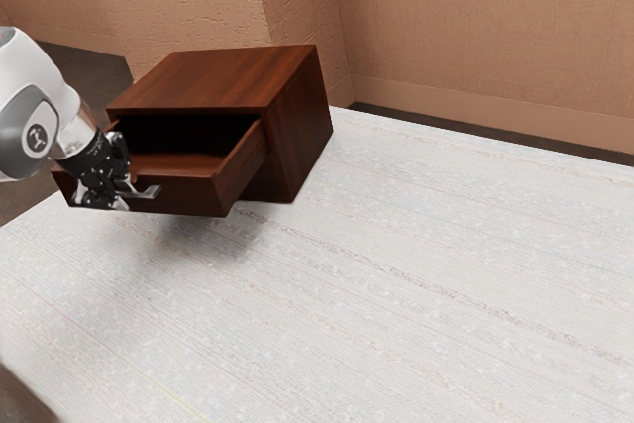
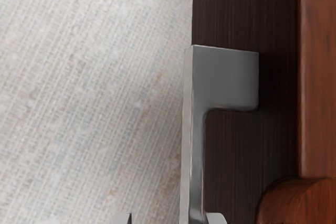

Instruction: Pull the drawer handle with one arm to open the drawer

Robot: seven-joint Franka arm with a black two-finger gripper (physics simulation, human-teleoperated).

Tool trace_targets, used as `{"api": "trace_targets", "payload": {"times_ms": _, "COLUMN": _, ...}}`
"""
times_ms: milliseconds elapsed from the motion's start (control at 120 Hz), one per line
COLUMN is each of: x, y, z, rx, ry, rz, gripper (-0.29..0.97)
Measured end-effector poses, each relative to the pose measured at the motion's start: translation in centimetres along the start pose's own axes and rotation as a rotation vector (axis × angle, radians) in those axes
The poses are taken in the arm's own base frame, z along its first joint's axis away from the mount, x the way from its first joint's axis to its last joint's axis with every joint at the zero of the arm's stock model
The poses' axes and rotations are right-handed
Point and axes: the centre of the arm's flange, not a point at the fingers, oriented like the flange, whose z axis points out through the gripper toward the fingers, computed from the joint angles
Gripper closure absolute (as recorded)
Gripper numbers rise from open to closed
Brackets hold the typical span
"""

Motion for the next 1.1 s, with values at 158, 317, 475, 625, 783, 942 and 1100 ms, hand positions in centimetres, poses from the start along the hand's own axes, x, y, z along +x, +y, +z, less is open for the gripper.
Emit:
{"api": "trace_targets", "payload": {"times_ms": 158, "x": 0.0, "y": 0.0, "z": -1.0, "rx": -0.016, "ry": 0.004, "rz": 0.004, "gripper": 0.55}}
{"api": "trace_targets", "payload": {"times_ms": 317, "x": -0.2, "y": 0.3, "z": -3.0, "rx": -0.051, "ry": 0.026, "rz": 0.022, "gripper": 0.55}}
{"api": "trace_targets", "payload": {"times_ms": 475, "x": -0.2, "y": 2.6, "z": -10.0, "rx": -0.139, "ry": 0.056, "rz": 0.038, "gripper": 0.45}}
{"api": "trace_targets", "payload": {"times_ms": 625, "x": -4.3, "y": 2.5, "z": -22.3, "rx": -0.108, "ry": 0.015, "rz": 0.096, "gripper": 0.22}}
{"api": "trace_targets", "payload": {"times_ms": 783, "x": -15.3, "y": -2.5, "z": -21.9, "rx": 0.119, "ry": -0.122, "rz": 0.299, "gripper": 0.11}}
{"api": "trace_targets", "payload": {"times_ms": 942, "x": -16.4, "y": -4.6, "z": -20.1, "rx": 0.259, "ry": -0.152, "rz": 0.326, "gripper": 0.05}}
{"api": "trace_targets", "payload": {"times_ms": 1100, "x": -16.4, "y": -5.7, "z": -18.2, "rx": 0.335, "ry": -0.156, "rz": 0.327, "gripper": 0.02}}
